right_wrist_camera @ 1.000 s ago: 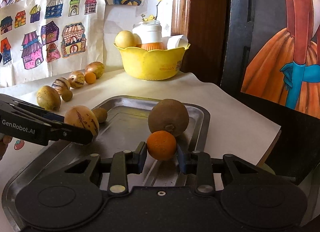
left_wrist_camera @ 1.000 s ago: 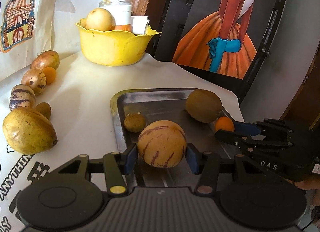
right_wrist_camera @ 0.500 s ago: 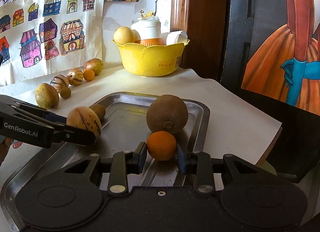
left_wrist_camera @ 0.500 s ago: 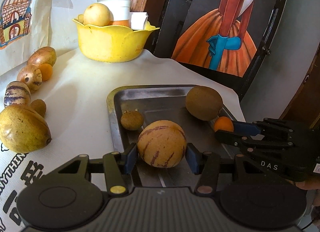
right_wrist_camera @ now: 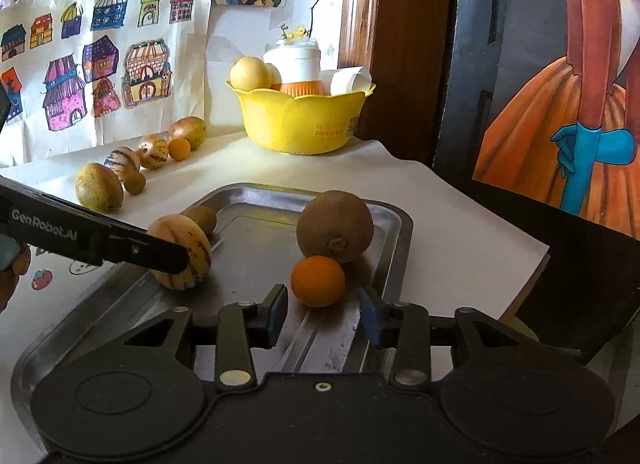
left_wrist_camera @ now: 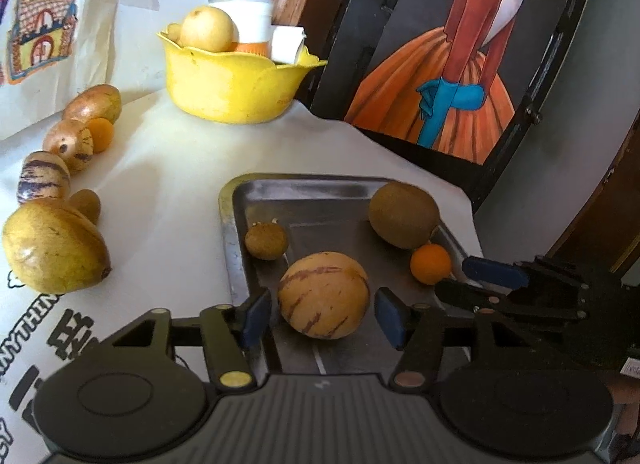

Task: Organize fruits
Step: 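Carry both fruits onto the metal tray and open both tools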

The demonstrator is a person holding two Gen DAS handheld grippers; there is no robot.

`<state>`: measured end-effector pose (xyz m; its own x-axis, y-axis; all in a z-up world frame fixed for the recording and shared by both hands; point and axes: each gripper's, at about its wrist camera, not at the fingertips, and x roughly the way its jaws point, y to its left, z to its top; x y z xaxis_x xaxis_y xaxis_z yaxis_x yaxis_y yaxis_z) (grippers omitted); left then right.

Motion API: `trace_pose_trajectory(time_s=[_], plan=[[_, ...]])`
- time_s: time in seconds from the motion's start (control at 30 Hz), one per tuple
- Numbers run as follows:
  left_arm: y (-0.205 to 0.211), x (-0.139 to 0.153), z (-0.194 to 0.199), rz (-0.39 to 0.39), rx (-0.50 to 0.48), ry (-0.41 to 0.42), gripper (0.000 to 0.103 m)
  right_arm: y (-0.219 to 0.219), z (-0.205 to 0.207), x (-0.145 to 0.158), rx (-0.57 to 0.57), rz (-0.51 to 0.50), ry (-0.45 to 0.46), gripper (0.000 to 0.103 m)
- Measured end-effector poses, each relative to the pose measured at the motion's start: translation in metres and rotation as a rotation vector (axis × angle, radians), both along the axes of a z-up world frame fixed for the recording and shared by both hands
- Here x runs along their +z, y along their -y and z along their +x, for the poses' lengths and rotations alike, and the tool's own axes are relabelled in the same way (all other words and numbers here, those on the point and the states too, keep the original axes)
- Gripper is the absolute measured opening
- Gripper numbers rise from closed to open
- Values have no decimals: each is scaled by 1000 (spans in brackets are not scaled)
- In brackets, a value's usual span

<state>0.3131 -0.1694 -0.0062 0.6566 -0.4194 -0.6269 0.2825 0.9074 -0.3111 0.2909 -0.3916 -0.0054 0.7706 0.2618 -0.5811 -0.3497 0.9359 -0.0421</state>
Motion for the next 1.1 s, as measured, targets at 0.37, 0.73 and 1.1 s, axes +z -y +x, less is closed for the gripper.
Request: trace_pose_trajectory(time_s=[0.37, 0.73, 1.1], plan=[[-17, 36, -44, -2, 69, 101, 99, -6, -49, 37, -8, 14, 95, 70], [-41, 46, -91, 28, 172, 145, 102, -21, -103, 57, -10, 139, 94, 96], [-75, 42, -145, 79, 217, 152, 103, -49, -158, 61, -66, 134, 52, 102]])
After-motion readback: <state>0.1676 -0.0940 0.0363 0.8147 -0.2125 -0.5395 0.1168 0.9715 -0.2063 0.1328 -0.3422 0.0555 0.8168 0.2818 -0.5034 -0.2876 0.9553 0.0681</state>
